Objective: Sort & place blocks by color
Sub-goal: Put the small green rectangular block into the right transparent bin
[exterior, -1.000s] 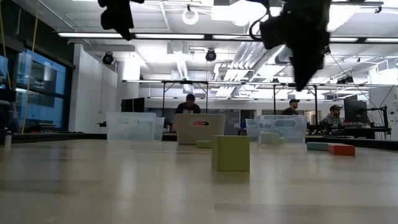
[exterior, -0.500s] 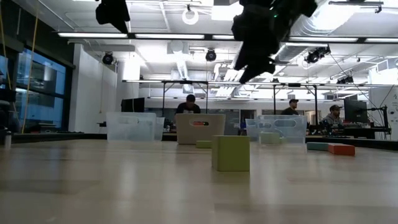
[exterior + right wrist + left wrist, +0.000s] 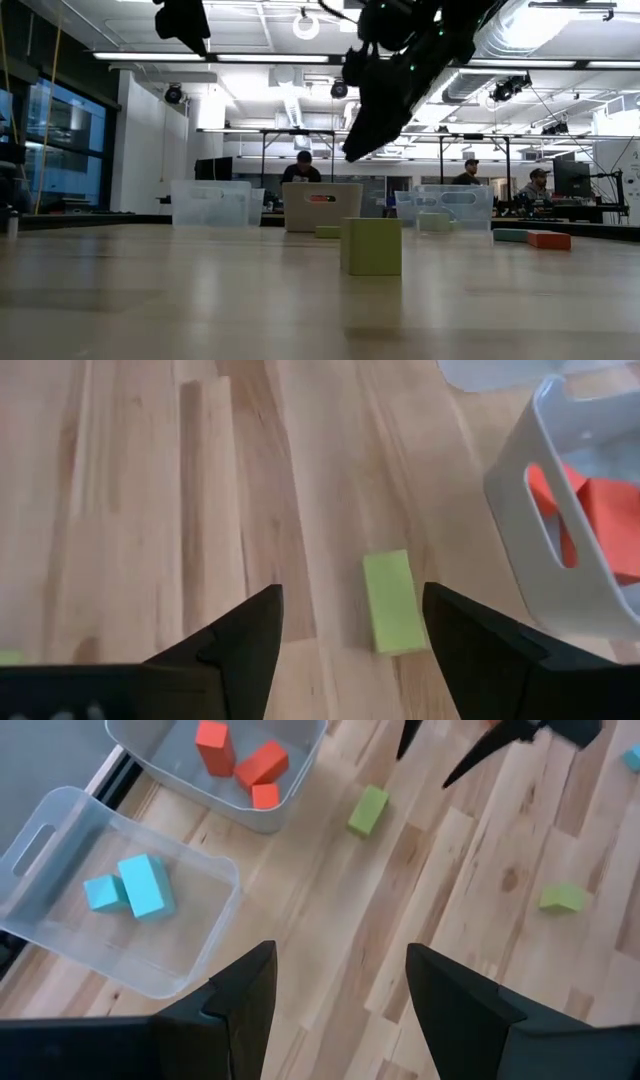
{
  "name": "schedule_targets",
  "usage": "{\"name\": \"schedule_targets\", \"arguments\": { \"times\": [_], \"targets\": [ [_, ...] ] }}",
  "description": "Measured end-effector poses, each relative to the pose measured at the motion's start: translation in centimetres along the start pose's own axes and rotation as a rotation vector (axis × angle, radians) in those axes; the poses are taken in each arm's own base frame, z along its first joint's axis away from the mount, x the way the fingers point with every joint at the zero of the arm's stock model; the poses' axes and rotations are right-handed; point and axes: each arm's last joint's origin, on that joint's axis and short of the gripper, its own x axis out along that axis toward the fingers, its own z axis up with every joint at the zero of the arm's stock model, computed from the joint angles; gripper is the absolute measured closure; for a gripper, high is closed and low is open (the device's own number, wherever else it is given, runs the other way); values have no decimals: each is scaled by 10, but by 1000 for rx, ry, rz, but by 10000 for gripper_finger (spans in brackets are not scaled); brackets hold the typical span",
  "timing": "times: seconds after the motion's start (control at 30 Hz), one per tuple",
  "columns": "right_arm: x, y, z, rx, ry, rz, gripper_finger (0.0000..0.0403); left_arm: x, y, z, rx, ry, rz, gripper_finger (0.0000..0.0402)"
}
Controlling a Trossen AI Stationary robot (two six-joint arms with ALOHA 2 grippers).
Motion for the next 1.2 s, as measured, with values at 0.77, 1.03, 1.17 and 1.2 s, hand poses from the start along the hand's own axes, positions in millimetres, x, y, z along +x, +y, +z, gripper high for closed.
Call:
{"name": "schedule_targets", "arguments": {
  "times": [0.77,1.03,1.17,1.2],
  "targets": [
    [64,-28,-23,81,80,-26,171,0,0,2,57,-16,17,202],
    [79,-31,-32,64,120,-26,171,0,0,2,86,-16,17,202],
    [84,-31,-37,64,144,-30,171,0,0,2,87,-16,17,202],
    [85,-31,-37,62,144,-39,171,0,0,2,87,-16,17,202]
  ]
}}
